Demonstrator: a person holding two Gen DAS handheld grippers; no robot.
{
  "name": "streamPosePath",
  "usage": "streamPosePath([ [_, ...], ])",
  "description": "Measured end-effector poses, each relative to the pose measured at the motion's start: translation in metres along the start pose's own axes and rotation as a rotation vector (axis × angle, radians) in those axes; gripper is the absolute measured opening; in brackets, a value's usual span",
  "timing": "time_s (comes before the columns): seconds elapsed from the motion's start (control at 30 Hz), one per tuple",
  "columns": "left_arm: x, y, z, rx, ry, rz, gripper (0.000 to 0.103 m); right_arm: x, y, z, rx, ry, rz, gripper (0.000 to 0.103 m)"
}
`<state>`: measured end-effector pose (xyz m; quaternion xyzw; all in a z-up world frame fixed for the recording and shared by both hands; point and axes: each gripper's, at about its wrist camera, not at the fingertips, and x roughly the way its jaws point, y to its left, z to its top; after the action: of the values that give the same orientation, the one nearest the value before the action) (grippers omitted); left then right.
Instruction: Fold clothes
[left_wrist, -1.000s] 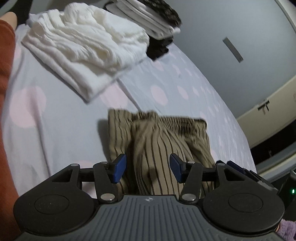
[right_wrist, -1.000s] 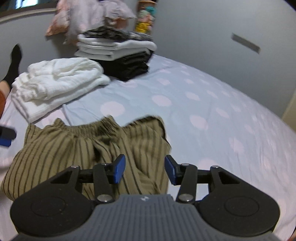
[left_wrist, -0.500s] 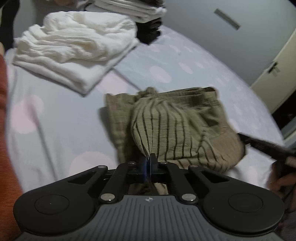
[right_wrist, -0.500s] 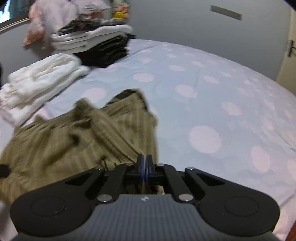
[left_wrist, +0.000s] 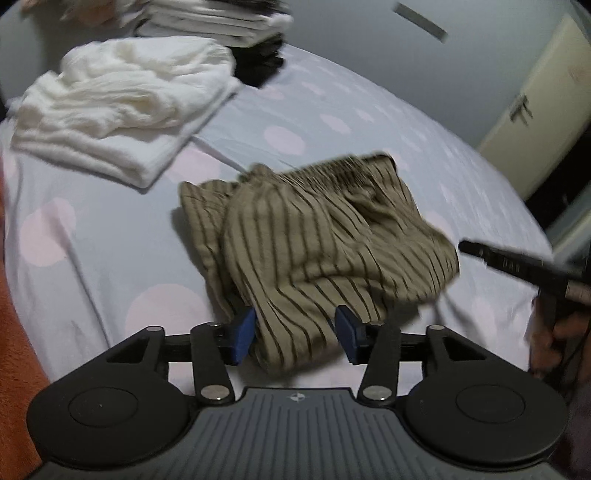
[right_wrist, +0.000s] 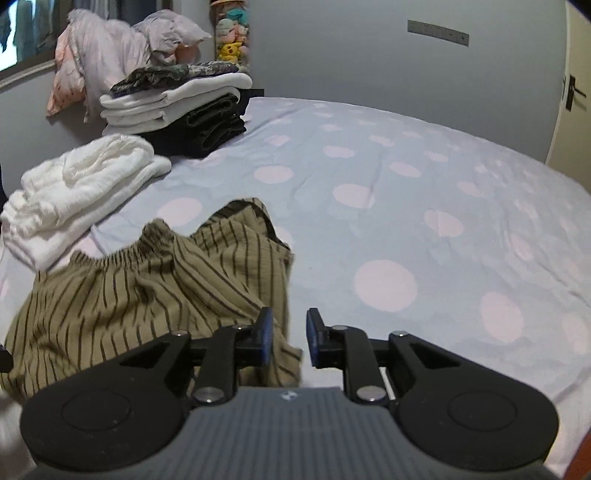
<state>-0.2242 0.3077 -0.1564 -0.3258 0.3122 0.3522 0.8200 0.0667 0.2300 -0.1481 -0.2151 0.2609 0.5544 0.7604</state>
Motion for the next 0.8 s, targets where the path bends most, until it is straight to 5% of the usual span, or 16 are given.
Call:
streamPosePath([
  [0.3,0.023,-0.031,-0.015,0.2,0.1,0.126,0.06,-0.011,0.024,-0.027,-0.4,0.074,0.014,0.048],
  [0.43,0.032,-0.037,-0.018,0.247,0.099,0.166,0.06,0.001,0.04,-0.038,-0.533,0.08,-0.006,0.047],
  [0.53,0.039,-0.038,-0.018,0.256,0.114,0.186,0.05,0.014,0.048,-0.041,-0.592,0.078,-0.027,0.043],
  [0.67,0.038,-0.035,-0.016,0.258,0.112,0.201,0.015,0.022,0.05,-0.035,-0.59,0.055,-0.042,0.013],
  [0.8,0.025,-0.035,-0.012,0.256,0.097,0.188,0.008,0.017,0.043,-0.023,-0.533,0.04,-0.054,0.005],
])
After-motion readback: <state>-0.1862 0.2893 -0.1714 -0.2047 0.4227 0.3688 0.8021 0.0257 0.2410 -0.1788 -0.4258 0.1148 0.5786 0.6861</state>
